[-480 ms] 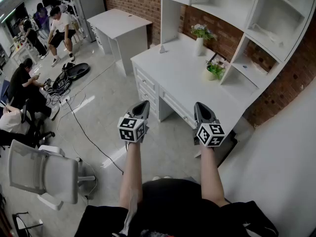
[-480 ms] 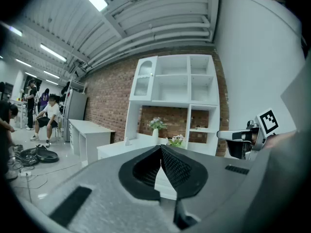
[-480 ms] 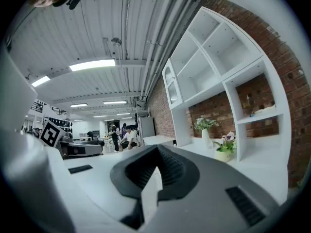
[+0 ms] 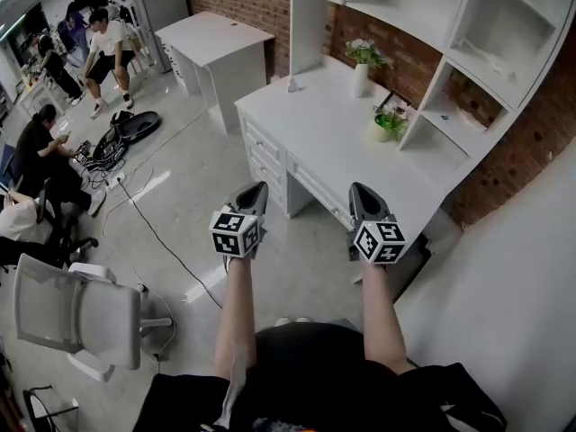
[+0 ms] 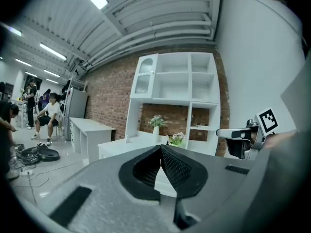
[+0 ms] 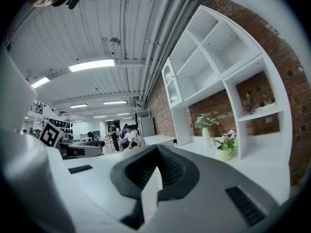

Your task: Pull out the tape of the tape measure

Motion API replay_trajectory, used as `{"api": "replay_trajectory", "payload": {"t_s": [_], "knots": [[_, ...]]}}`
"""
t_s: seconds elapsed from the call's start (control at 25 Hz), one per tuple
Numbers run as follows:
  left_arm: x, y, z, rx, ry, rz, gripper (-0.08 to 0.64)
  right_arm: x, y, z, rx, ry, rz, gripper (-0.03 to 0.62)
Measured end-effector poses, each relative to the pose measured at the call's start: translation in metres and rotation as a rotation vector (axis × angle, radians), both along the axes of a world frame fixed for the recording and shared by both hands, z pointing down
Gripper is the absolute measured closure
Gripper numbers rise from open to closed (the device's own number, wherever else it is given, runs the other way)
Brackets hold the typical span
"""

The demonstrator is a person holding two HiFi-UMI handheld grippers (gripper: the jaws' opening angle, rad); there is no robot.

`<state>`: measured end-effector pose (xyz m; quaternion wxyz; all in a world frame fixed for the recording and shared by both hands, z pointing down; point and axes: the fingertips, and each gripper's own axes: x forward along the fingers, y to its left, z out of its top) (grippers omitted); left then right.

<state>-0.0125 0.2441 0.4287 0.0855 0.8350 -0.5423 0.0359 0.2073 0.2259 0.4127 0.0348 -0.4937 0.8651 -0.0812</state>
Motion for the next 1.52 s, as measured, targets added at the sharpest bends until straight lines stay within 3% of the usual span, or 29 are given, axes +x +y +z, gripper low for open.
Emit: {"api": "replay_trajectory", "payload": {"t_s": [0.72, 0.88, 1.0, 1.08, 1.52], "knots": [[0.003, 0.006, 0.011, -0.009, 0.014, 0.012, 0.549, -0.011, 0.008, 0.011, -0.010, -0.011, -0.030, 0.594], [0.004, 0.006, 0.010, 0.008, 0.020, 0.024, 0.544, -0.013, 0.007, 0.010, -0.005, -0.019, -0.037, 0.559], [0.002, 0.006, 0.009, 0.011, 0.033, 0.028, 0.409, -0.014, 0.006, 0.010, -0.005, -0.029, -0.032, 0.505], [0.000, 0.007, 0.010, 0.012, 0.033, 0.029, 0.383, -0.014, 0.006, 0.010, -0.007, -0.034, -0.030, 0.495], [-0.022, 0.006, 0.014, 0.019, 0.033, 0.046, 0.376, -0.022, 0.008, 0.012, 0.006, -0.047, 0.010, 0.472]]}}
